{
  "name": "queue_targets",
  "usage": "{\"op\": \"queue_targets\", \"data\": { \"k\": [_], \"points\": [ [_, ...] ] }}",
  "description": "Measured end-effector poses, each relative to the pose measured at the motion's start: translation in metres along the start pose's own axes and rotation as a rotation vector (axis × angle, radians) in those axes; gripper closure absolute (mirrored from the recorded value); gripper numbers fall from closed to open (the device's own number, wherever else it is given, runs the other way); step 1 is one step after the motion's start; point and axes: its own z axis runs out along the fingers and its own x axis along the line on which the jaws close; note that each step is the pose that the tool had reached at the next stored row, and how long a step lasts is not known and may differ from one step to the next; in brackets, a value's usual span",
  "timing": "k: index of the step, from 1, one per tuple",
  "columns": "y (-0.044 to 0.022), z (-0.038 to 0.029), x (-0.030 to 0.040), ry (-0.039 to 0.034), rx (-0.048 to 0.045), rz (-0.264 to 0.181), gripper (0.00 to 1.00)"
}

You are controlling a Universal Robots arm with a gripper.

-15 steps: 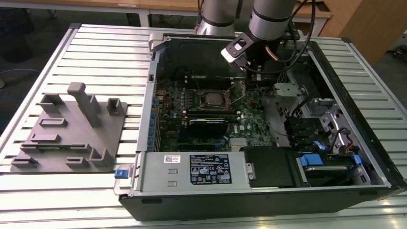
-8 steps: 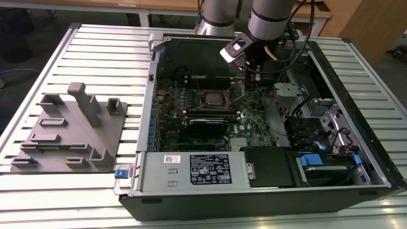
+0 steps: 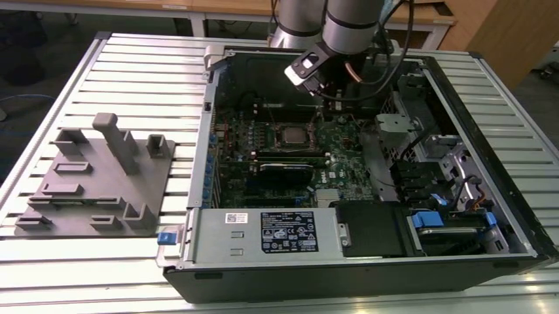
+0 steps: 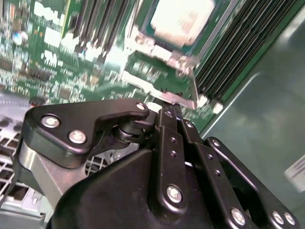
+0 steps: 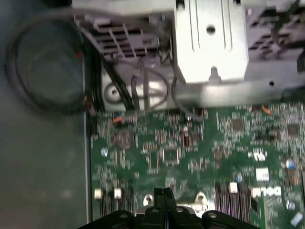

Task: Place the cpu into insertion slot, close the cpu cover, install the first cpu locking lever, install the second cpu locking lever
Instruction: 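Close the cpu cover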

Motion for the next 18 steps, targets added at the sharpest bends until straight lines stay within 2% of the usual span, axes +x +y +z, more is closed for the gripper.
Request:
{"op": "queue_targets", "data": {
  "k": [3,5,13,14,16,18],
  "points": [
    [-0.0119,-0.0004,-0.0008,0.0010,-0.0046,0.000,0.89],
    [-0.0163,-0.0006,-0.0010,0.0010,-0.0058,0.000,0.89],
    [-0.0179,-0.0007,-0.0012,0.0009,-0.0056,0.000,0.89],
    [-0.0179,-0.0005,-0.0012,0.0007,-0.0005,0.000,0.89],
    [-0.0179,0.0001,-0.0012,-0.0008,0.0192,0.001,0.89],
    [-0.0180,0.0002,-0.0013,-0.0018,0.0296,0.002,0.89]
  ]
}}
